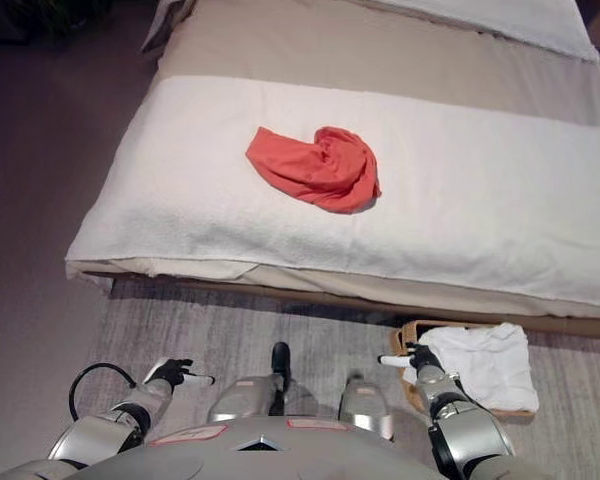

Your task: Put the clothes on the bed into the basket.

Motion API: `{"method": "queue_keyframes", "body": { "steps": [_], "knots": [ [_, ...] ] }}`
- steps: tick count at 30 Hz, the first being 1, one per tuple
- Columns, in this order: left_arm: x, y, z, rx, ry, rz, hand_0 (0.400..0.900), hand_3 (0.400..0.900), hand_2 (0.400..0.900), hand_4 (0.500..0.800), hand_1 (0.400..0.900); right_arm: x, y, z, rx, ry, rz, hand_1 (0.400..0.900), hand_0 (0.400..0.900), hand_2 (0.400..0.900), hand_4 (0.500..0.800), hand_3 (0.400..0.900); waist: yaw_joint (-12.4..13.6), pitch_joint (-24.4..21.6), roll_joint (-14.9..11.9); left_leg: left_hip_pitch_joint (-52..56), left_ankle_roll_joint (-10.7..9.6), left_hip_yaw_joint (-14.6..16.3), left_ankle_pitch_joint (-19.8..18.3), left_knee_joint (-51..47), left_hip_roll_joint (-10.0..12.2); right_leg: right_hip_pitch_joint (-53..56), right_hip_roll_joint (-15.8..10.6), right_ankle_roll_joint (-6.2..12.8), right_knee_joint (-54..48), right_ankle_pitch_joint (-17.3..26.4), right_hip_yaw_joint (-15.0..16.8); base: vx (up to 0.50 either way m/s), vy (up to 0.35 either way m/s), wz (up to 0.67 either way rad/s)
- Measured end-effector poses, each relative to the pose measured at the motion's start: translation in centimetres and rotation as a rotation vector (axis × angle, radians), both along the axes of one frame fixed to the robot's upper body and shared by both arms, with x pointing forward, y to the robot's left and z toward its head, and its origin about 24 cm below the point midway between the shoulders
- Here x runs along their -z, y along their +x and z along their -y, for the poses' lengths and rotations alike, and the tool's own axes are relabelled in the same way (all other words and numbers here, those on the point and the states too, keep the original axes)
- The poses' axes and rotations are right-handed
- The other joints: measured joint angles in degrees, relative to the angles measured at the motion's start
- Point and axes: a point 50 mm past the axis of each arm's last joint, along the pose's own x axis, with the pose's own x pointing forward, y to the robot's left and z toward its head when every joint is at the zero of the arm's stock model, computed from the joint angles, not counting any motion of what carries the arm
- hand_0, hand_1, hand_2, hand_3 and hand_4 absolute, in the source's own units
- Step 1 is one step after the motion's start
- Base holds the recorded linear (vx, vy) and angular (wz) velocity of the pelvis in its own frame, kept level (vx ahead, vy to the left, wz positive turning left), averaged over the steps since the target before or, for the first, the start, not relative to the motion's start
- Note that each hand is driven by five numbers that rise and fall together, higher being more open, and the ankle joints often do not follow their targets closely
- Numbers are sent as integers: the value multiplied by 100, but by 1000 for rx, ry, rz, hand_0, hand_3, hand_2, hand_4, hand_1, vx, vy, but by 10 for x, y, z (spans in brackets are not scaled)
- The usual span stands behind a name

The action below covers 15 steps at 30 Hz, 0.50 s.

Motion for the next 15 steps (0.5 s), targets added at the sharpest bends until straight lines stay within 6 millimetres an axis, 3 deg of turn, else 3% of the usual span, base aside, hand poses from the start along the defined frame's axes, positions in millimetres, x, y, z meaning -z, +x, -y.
{"method": "queue_keyframes", "body": {
  "steps": [2,5,6,7,8,9,10,11,12,13,14,15],
  "knots": [
    [2,-4,1,-2,-4,-17,900,900,900,800,900,0,0,2,1,-10,-11,900,900,900,800,900,-120,219,-14,-6,30,-164,-134,66,21,-239,-96,120,-805,636,-42,351,-122,47],
    [2,-8,1,-2,-5,-22,900,900,900,800,900,4,-13,0,-8,-18,-70,900,900,900,800,900,-128,382,-153,89,-140,-476,-243,-78,55,-656,-370,246,-512,697,-206,311,-204,28],
    [2,-12,-3,-5,5,-30,900,900,900,800,900,5,-16,-3,-26,-18,-81,900,900,900,800,900,-125,368,-314,141,-354,-581,-382,-86,14,-664,-470,265,-221,570,-305,301,-255,35],
    [-1,-12,-11,-5,26,-33,900,900,900,800,900,6,-17,-8,-48,-14,-83,900,900,900,800,900,-154,359,-710,140,-671,-562,-436,239,-252,-631,-722,381,-207,428,-235,322,-289,47],
    [1,-10,-6,-4,20,-30,900,900,900,800,900,2,-6,0,-78,-46,-56,900,900,900,800,900,-132,468,-690,-84,-983,-548,-585,995,-263,-629,-687,458,-141,600,-254,306,-311,44],
    [5,-19,3,-12,-9,-56,900,900,900,800,900,-7,9,12,-132,-101,-17,900,900,900,800,900,-115,467,-475,-224,-1022,-527,-923,1558,-133,-559,-508,550,-172,596,-266,326,-359,53],
    [9,-26,11,-16,-25,-77,900,900,900,800,900,-14,21,21,-188,-157,18,900,900,900,800,900,-95,404,-245,-160,-1089,-567,-1161,1360,108,-570,-307,477,-97,662,-394,368,-399,50],
    [10,-29,12,0,-19,-80,900,900,900,800,900,-18,28,24,-218,-192,48,900,900,900,800,900,-119,326,-191,-135,-991,-576,-1217,1147,273,-797,-202,128,411,744,-368,424,-412,51],
    [9,-25,11,17,-10,-59,900,900,900,800,900,-20,31,26,-238,-219,48,900,900,900,800,900,-155,237,-186,-90,-1031,-710,-1255,874,371,-948,-181,-66,1025,579,-379,384,-357,42],
    [6,-22,5,40,14,-42,900,900,900,800,900,-19,28,26,-281,-253,25,900,900,900,800,900,-233,90,-426,1,-1172,-786,-1256,799,313,-953,-337,-163,1354,142,-345,288,-313,33],
    [5,-14,7,51,14,-18,900,900,900,800,900,-24,38,29,-322,-289,40,900,900,900,800,900,-246,109,-427,-138,-1385,-858,-1345,1554,386,-886,-253,-267,1305,64,-445,170,-324,16],
    [8,-19,14,48,-2,-22,900,900,900,800,900,-34,54,33,-368,-333,86,900,900,900,800,900,-146,44,-239,-213,-1516,-862,-1080,2348,456,-708,0,-310,1054,45,-503,104,-343,0]
  ]
}}
